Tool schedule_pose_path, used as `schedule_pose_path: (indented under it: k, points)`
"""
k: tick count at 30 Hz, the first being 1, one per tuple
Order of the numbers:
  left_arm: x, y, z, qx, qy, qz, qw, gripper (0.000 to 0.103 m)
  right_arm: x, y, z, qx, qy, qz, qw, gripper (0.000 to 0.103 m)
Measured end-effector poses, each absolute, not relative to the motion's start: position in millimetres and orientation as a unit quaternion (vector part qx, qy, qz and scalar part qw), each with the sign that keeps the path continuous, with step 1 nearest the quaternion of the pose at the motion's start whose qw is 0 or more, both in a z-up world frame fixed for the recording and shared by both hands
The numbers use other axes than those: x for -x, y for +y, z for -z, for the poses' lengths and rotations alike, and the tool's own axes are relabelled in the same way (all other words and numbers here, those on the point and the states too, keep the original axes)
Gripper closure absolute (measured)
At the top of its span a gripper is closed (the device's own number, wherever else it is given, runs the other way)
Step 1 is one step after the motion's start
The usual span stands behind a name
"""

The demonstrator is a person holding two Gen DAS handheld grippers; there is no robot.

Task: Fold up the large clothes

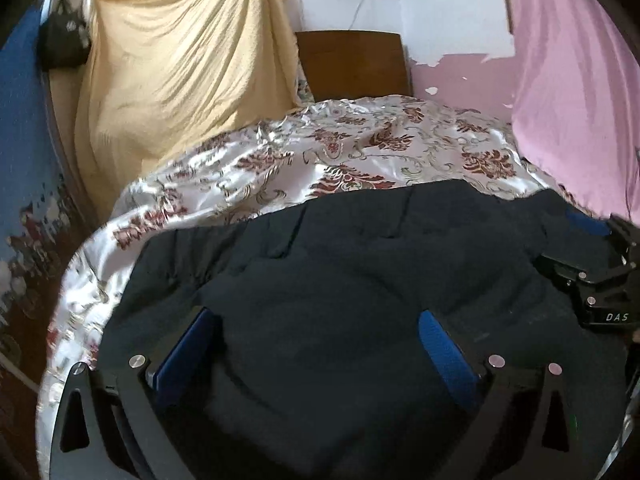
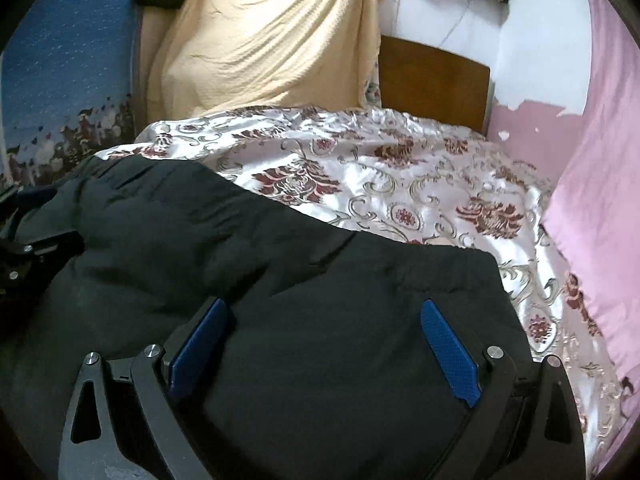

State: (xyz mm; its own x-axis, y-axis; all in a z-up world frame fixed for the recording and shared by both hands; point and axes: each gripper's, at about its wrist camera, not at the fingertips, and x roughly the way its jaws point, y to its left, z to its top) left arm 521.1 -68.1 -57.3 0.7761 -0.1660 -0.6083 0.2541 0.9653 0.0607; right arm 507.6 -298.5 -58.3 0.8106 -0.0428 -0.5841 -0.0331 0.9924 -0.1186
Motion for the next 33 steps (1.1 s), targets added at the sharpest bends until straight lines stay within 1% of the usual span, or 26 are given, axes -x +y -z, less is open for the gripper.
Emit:
schedule_pose_path:
  k: [9,14,17,33]
  points:
    - [-560.3,-34.1,63.4,0.022,0.343,0.107,0.933,0.000,-545.8,-317.0,74.9,0.029,0.332,-0.027,0.942,0.007]
    - [-578.7,-14.3,76.2,0.066,0.365,0.099,0.923,0.000,-558.3,-322.0,85.4,0.011,0.340,-0.041,0.939,0.004]
    - [-582.6,-13.3,85.8,0.076,0.363,0.101,0.923,0.000,-562.3,-323.6,89.9,0.000,0.341,-0.047,0.939,0.002]
    - [-596.8,-4.3,108.6,0.133,0.354,0.122,0.918,0.000,-574.9,-332.9,111.0,-0.052,0.348,-0.079,0.933,0.001]
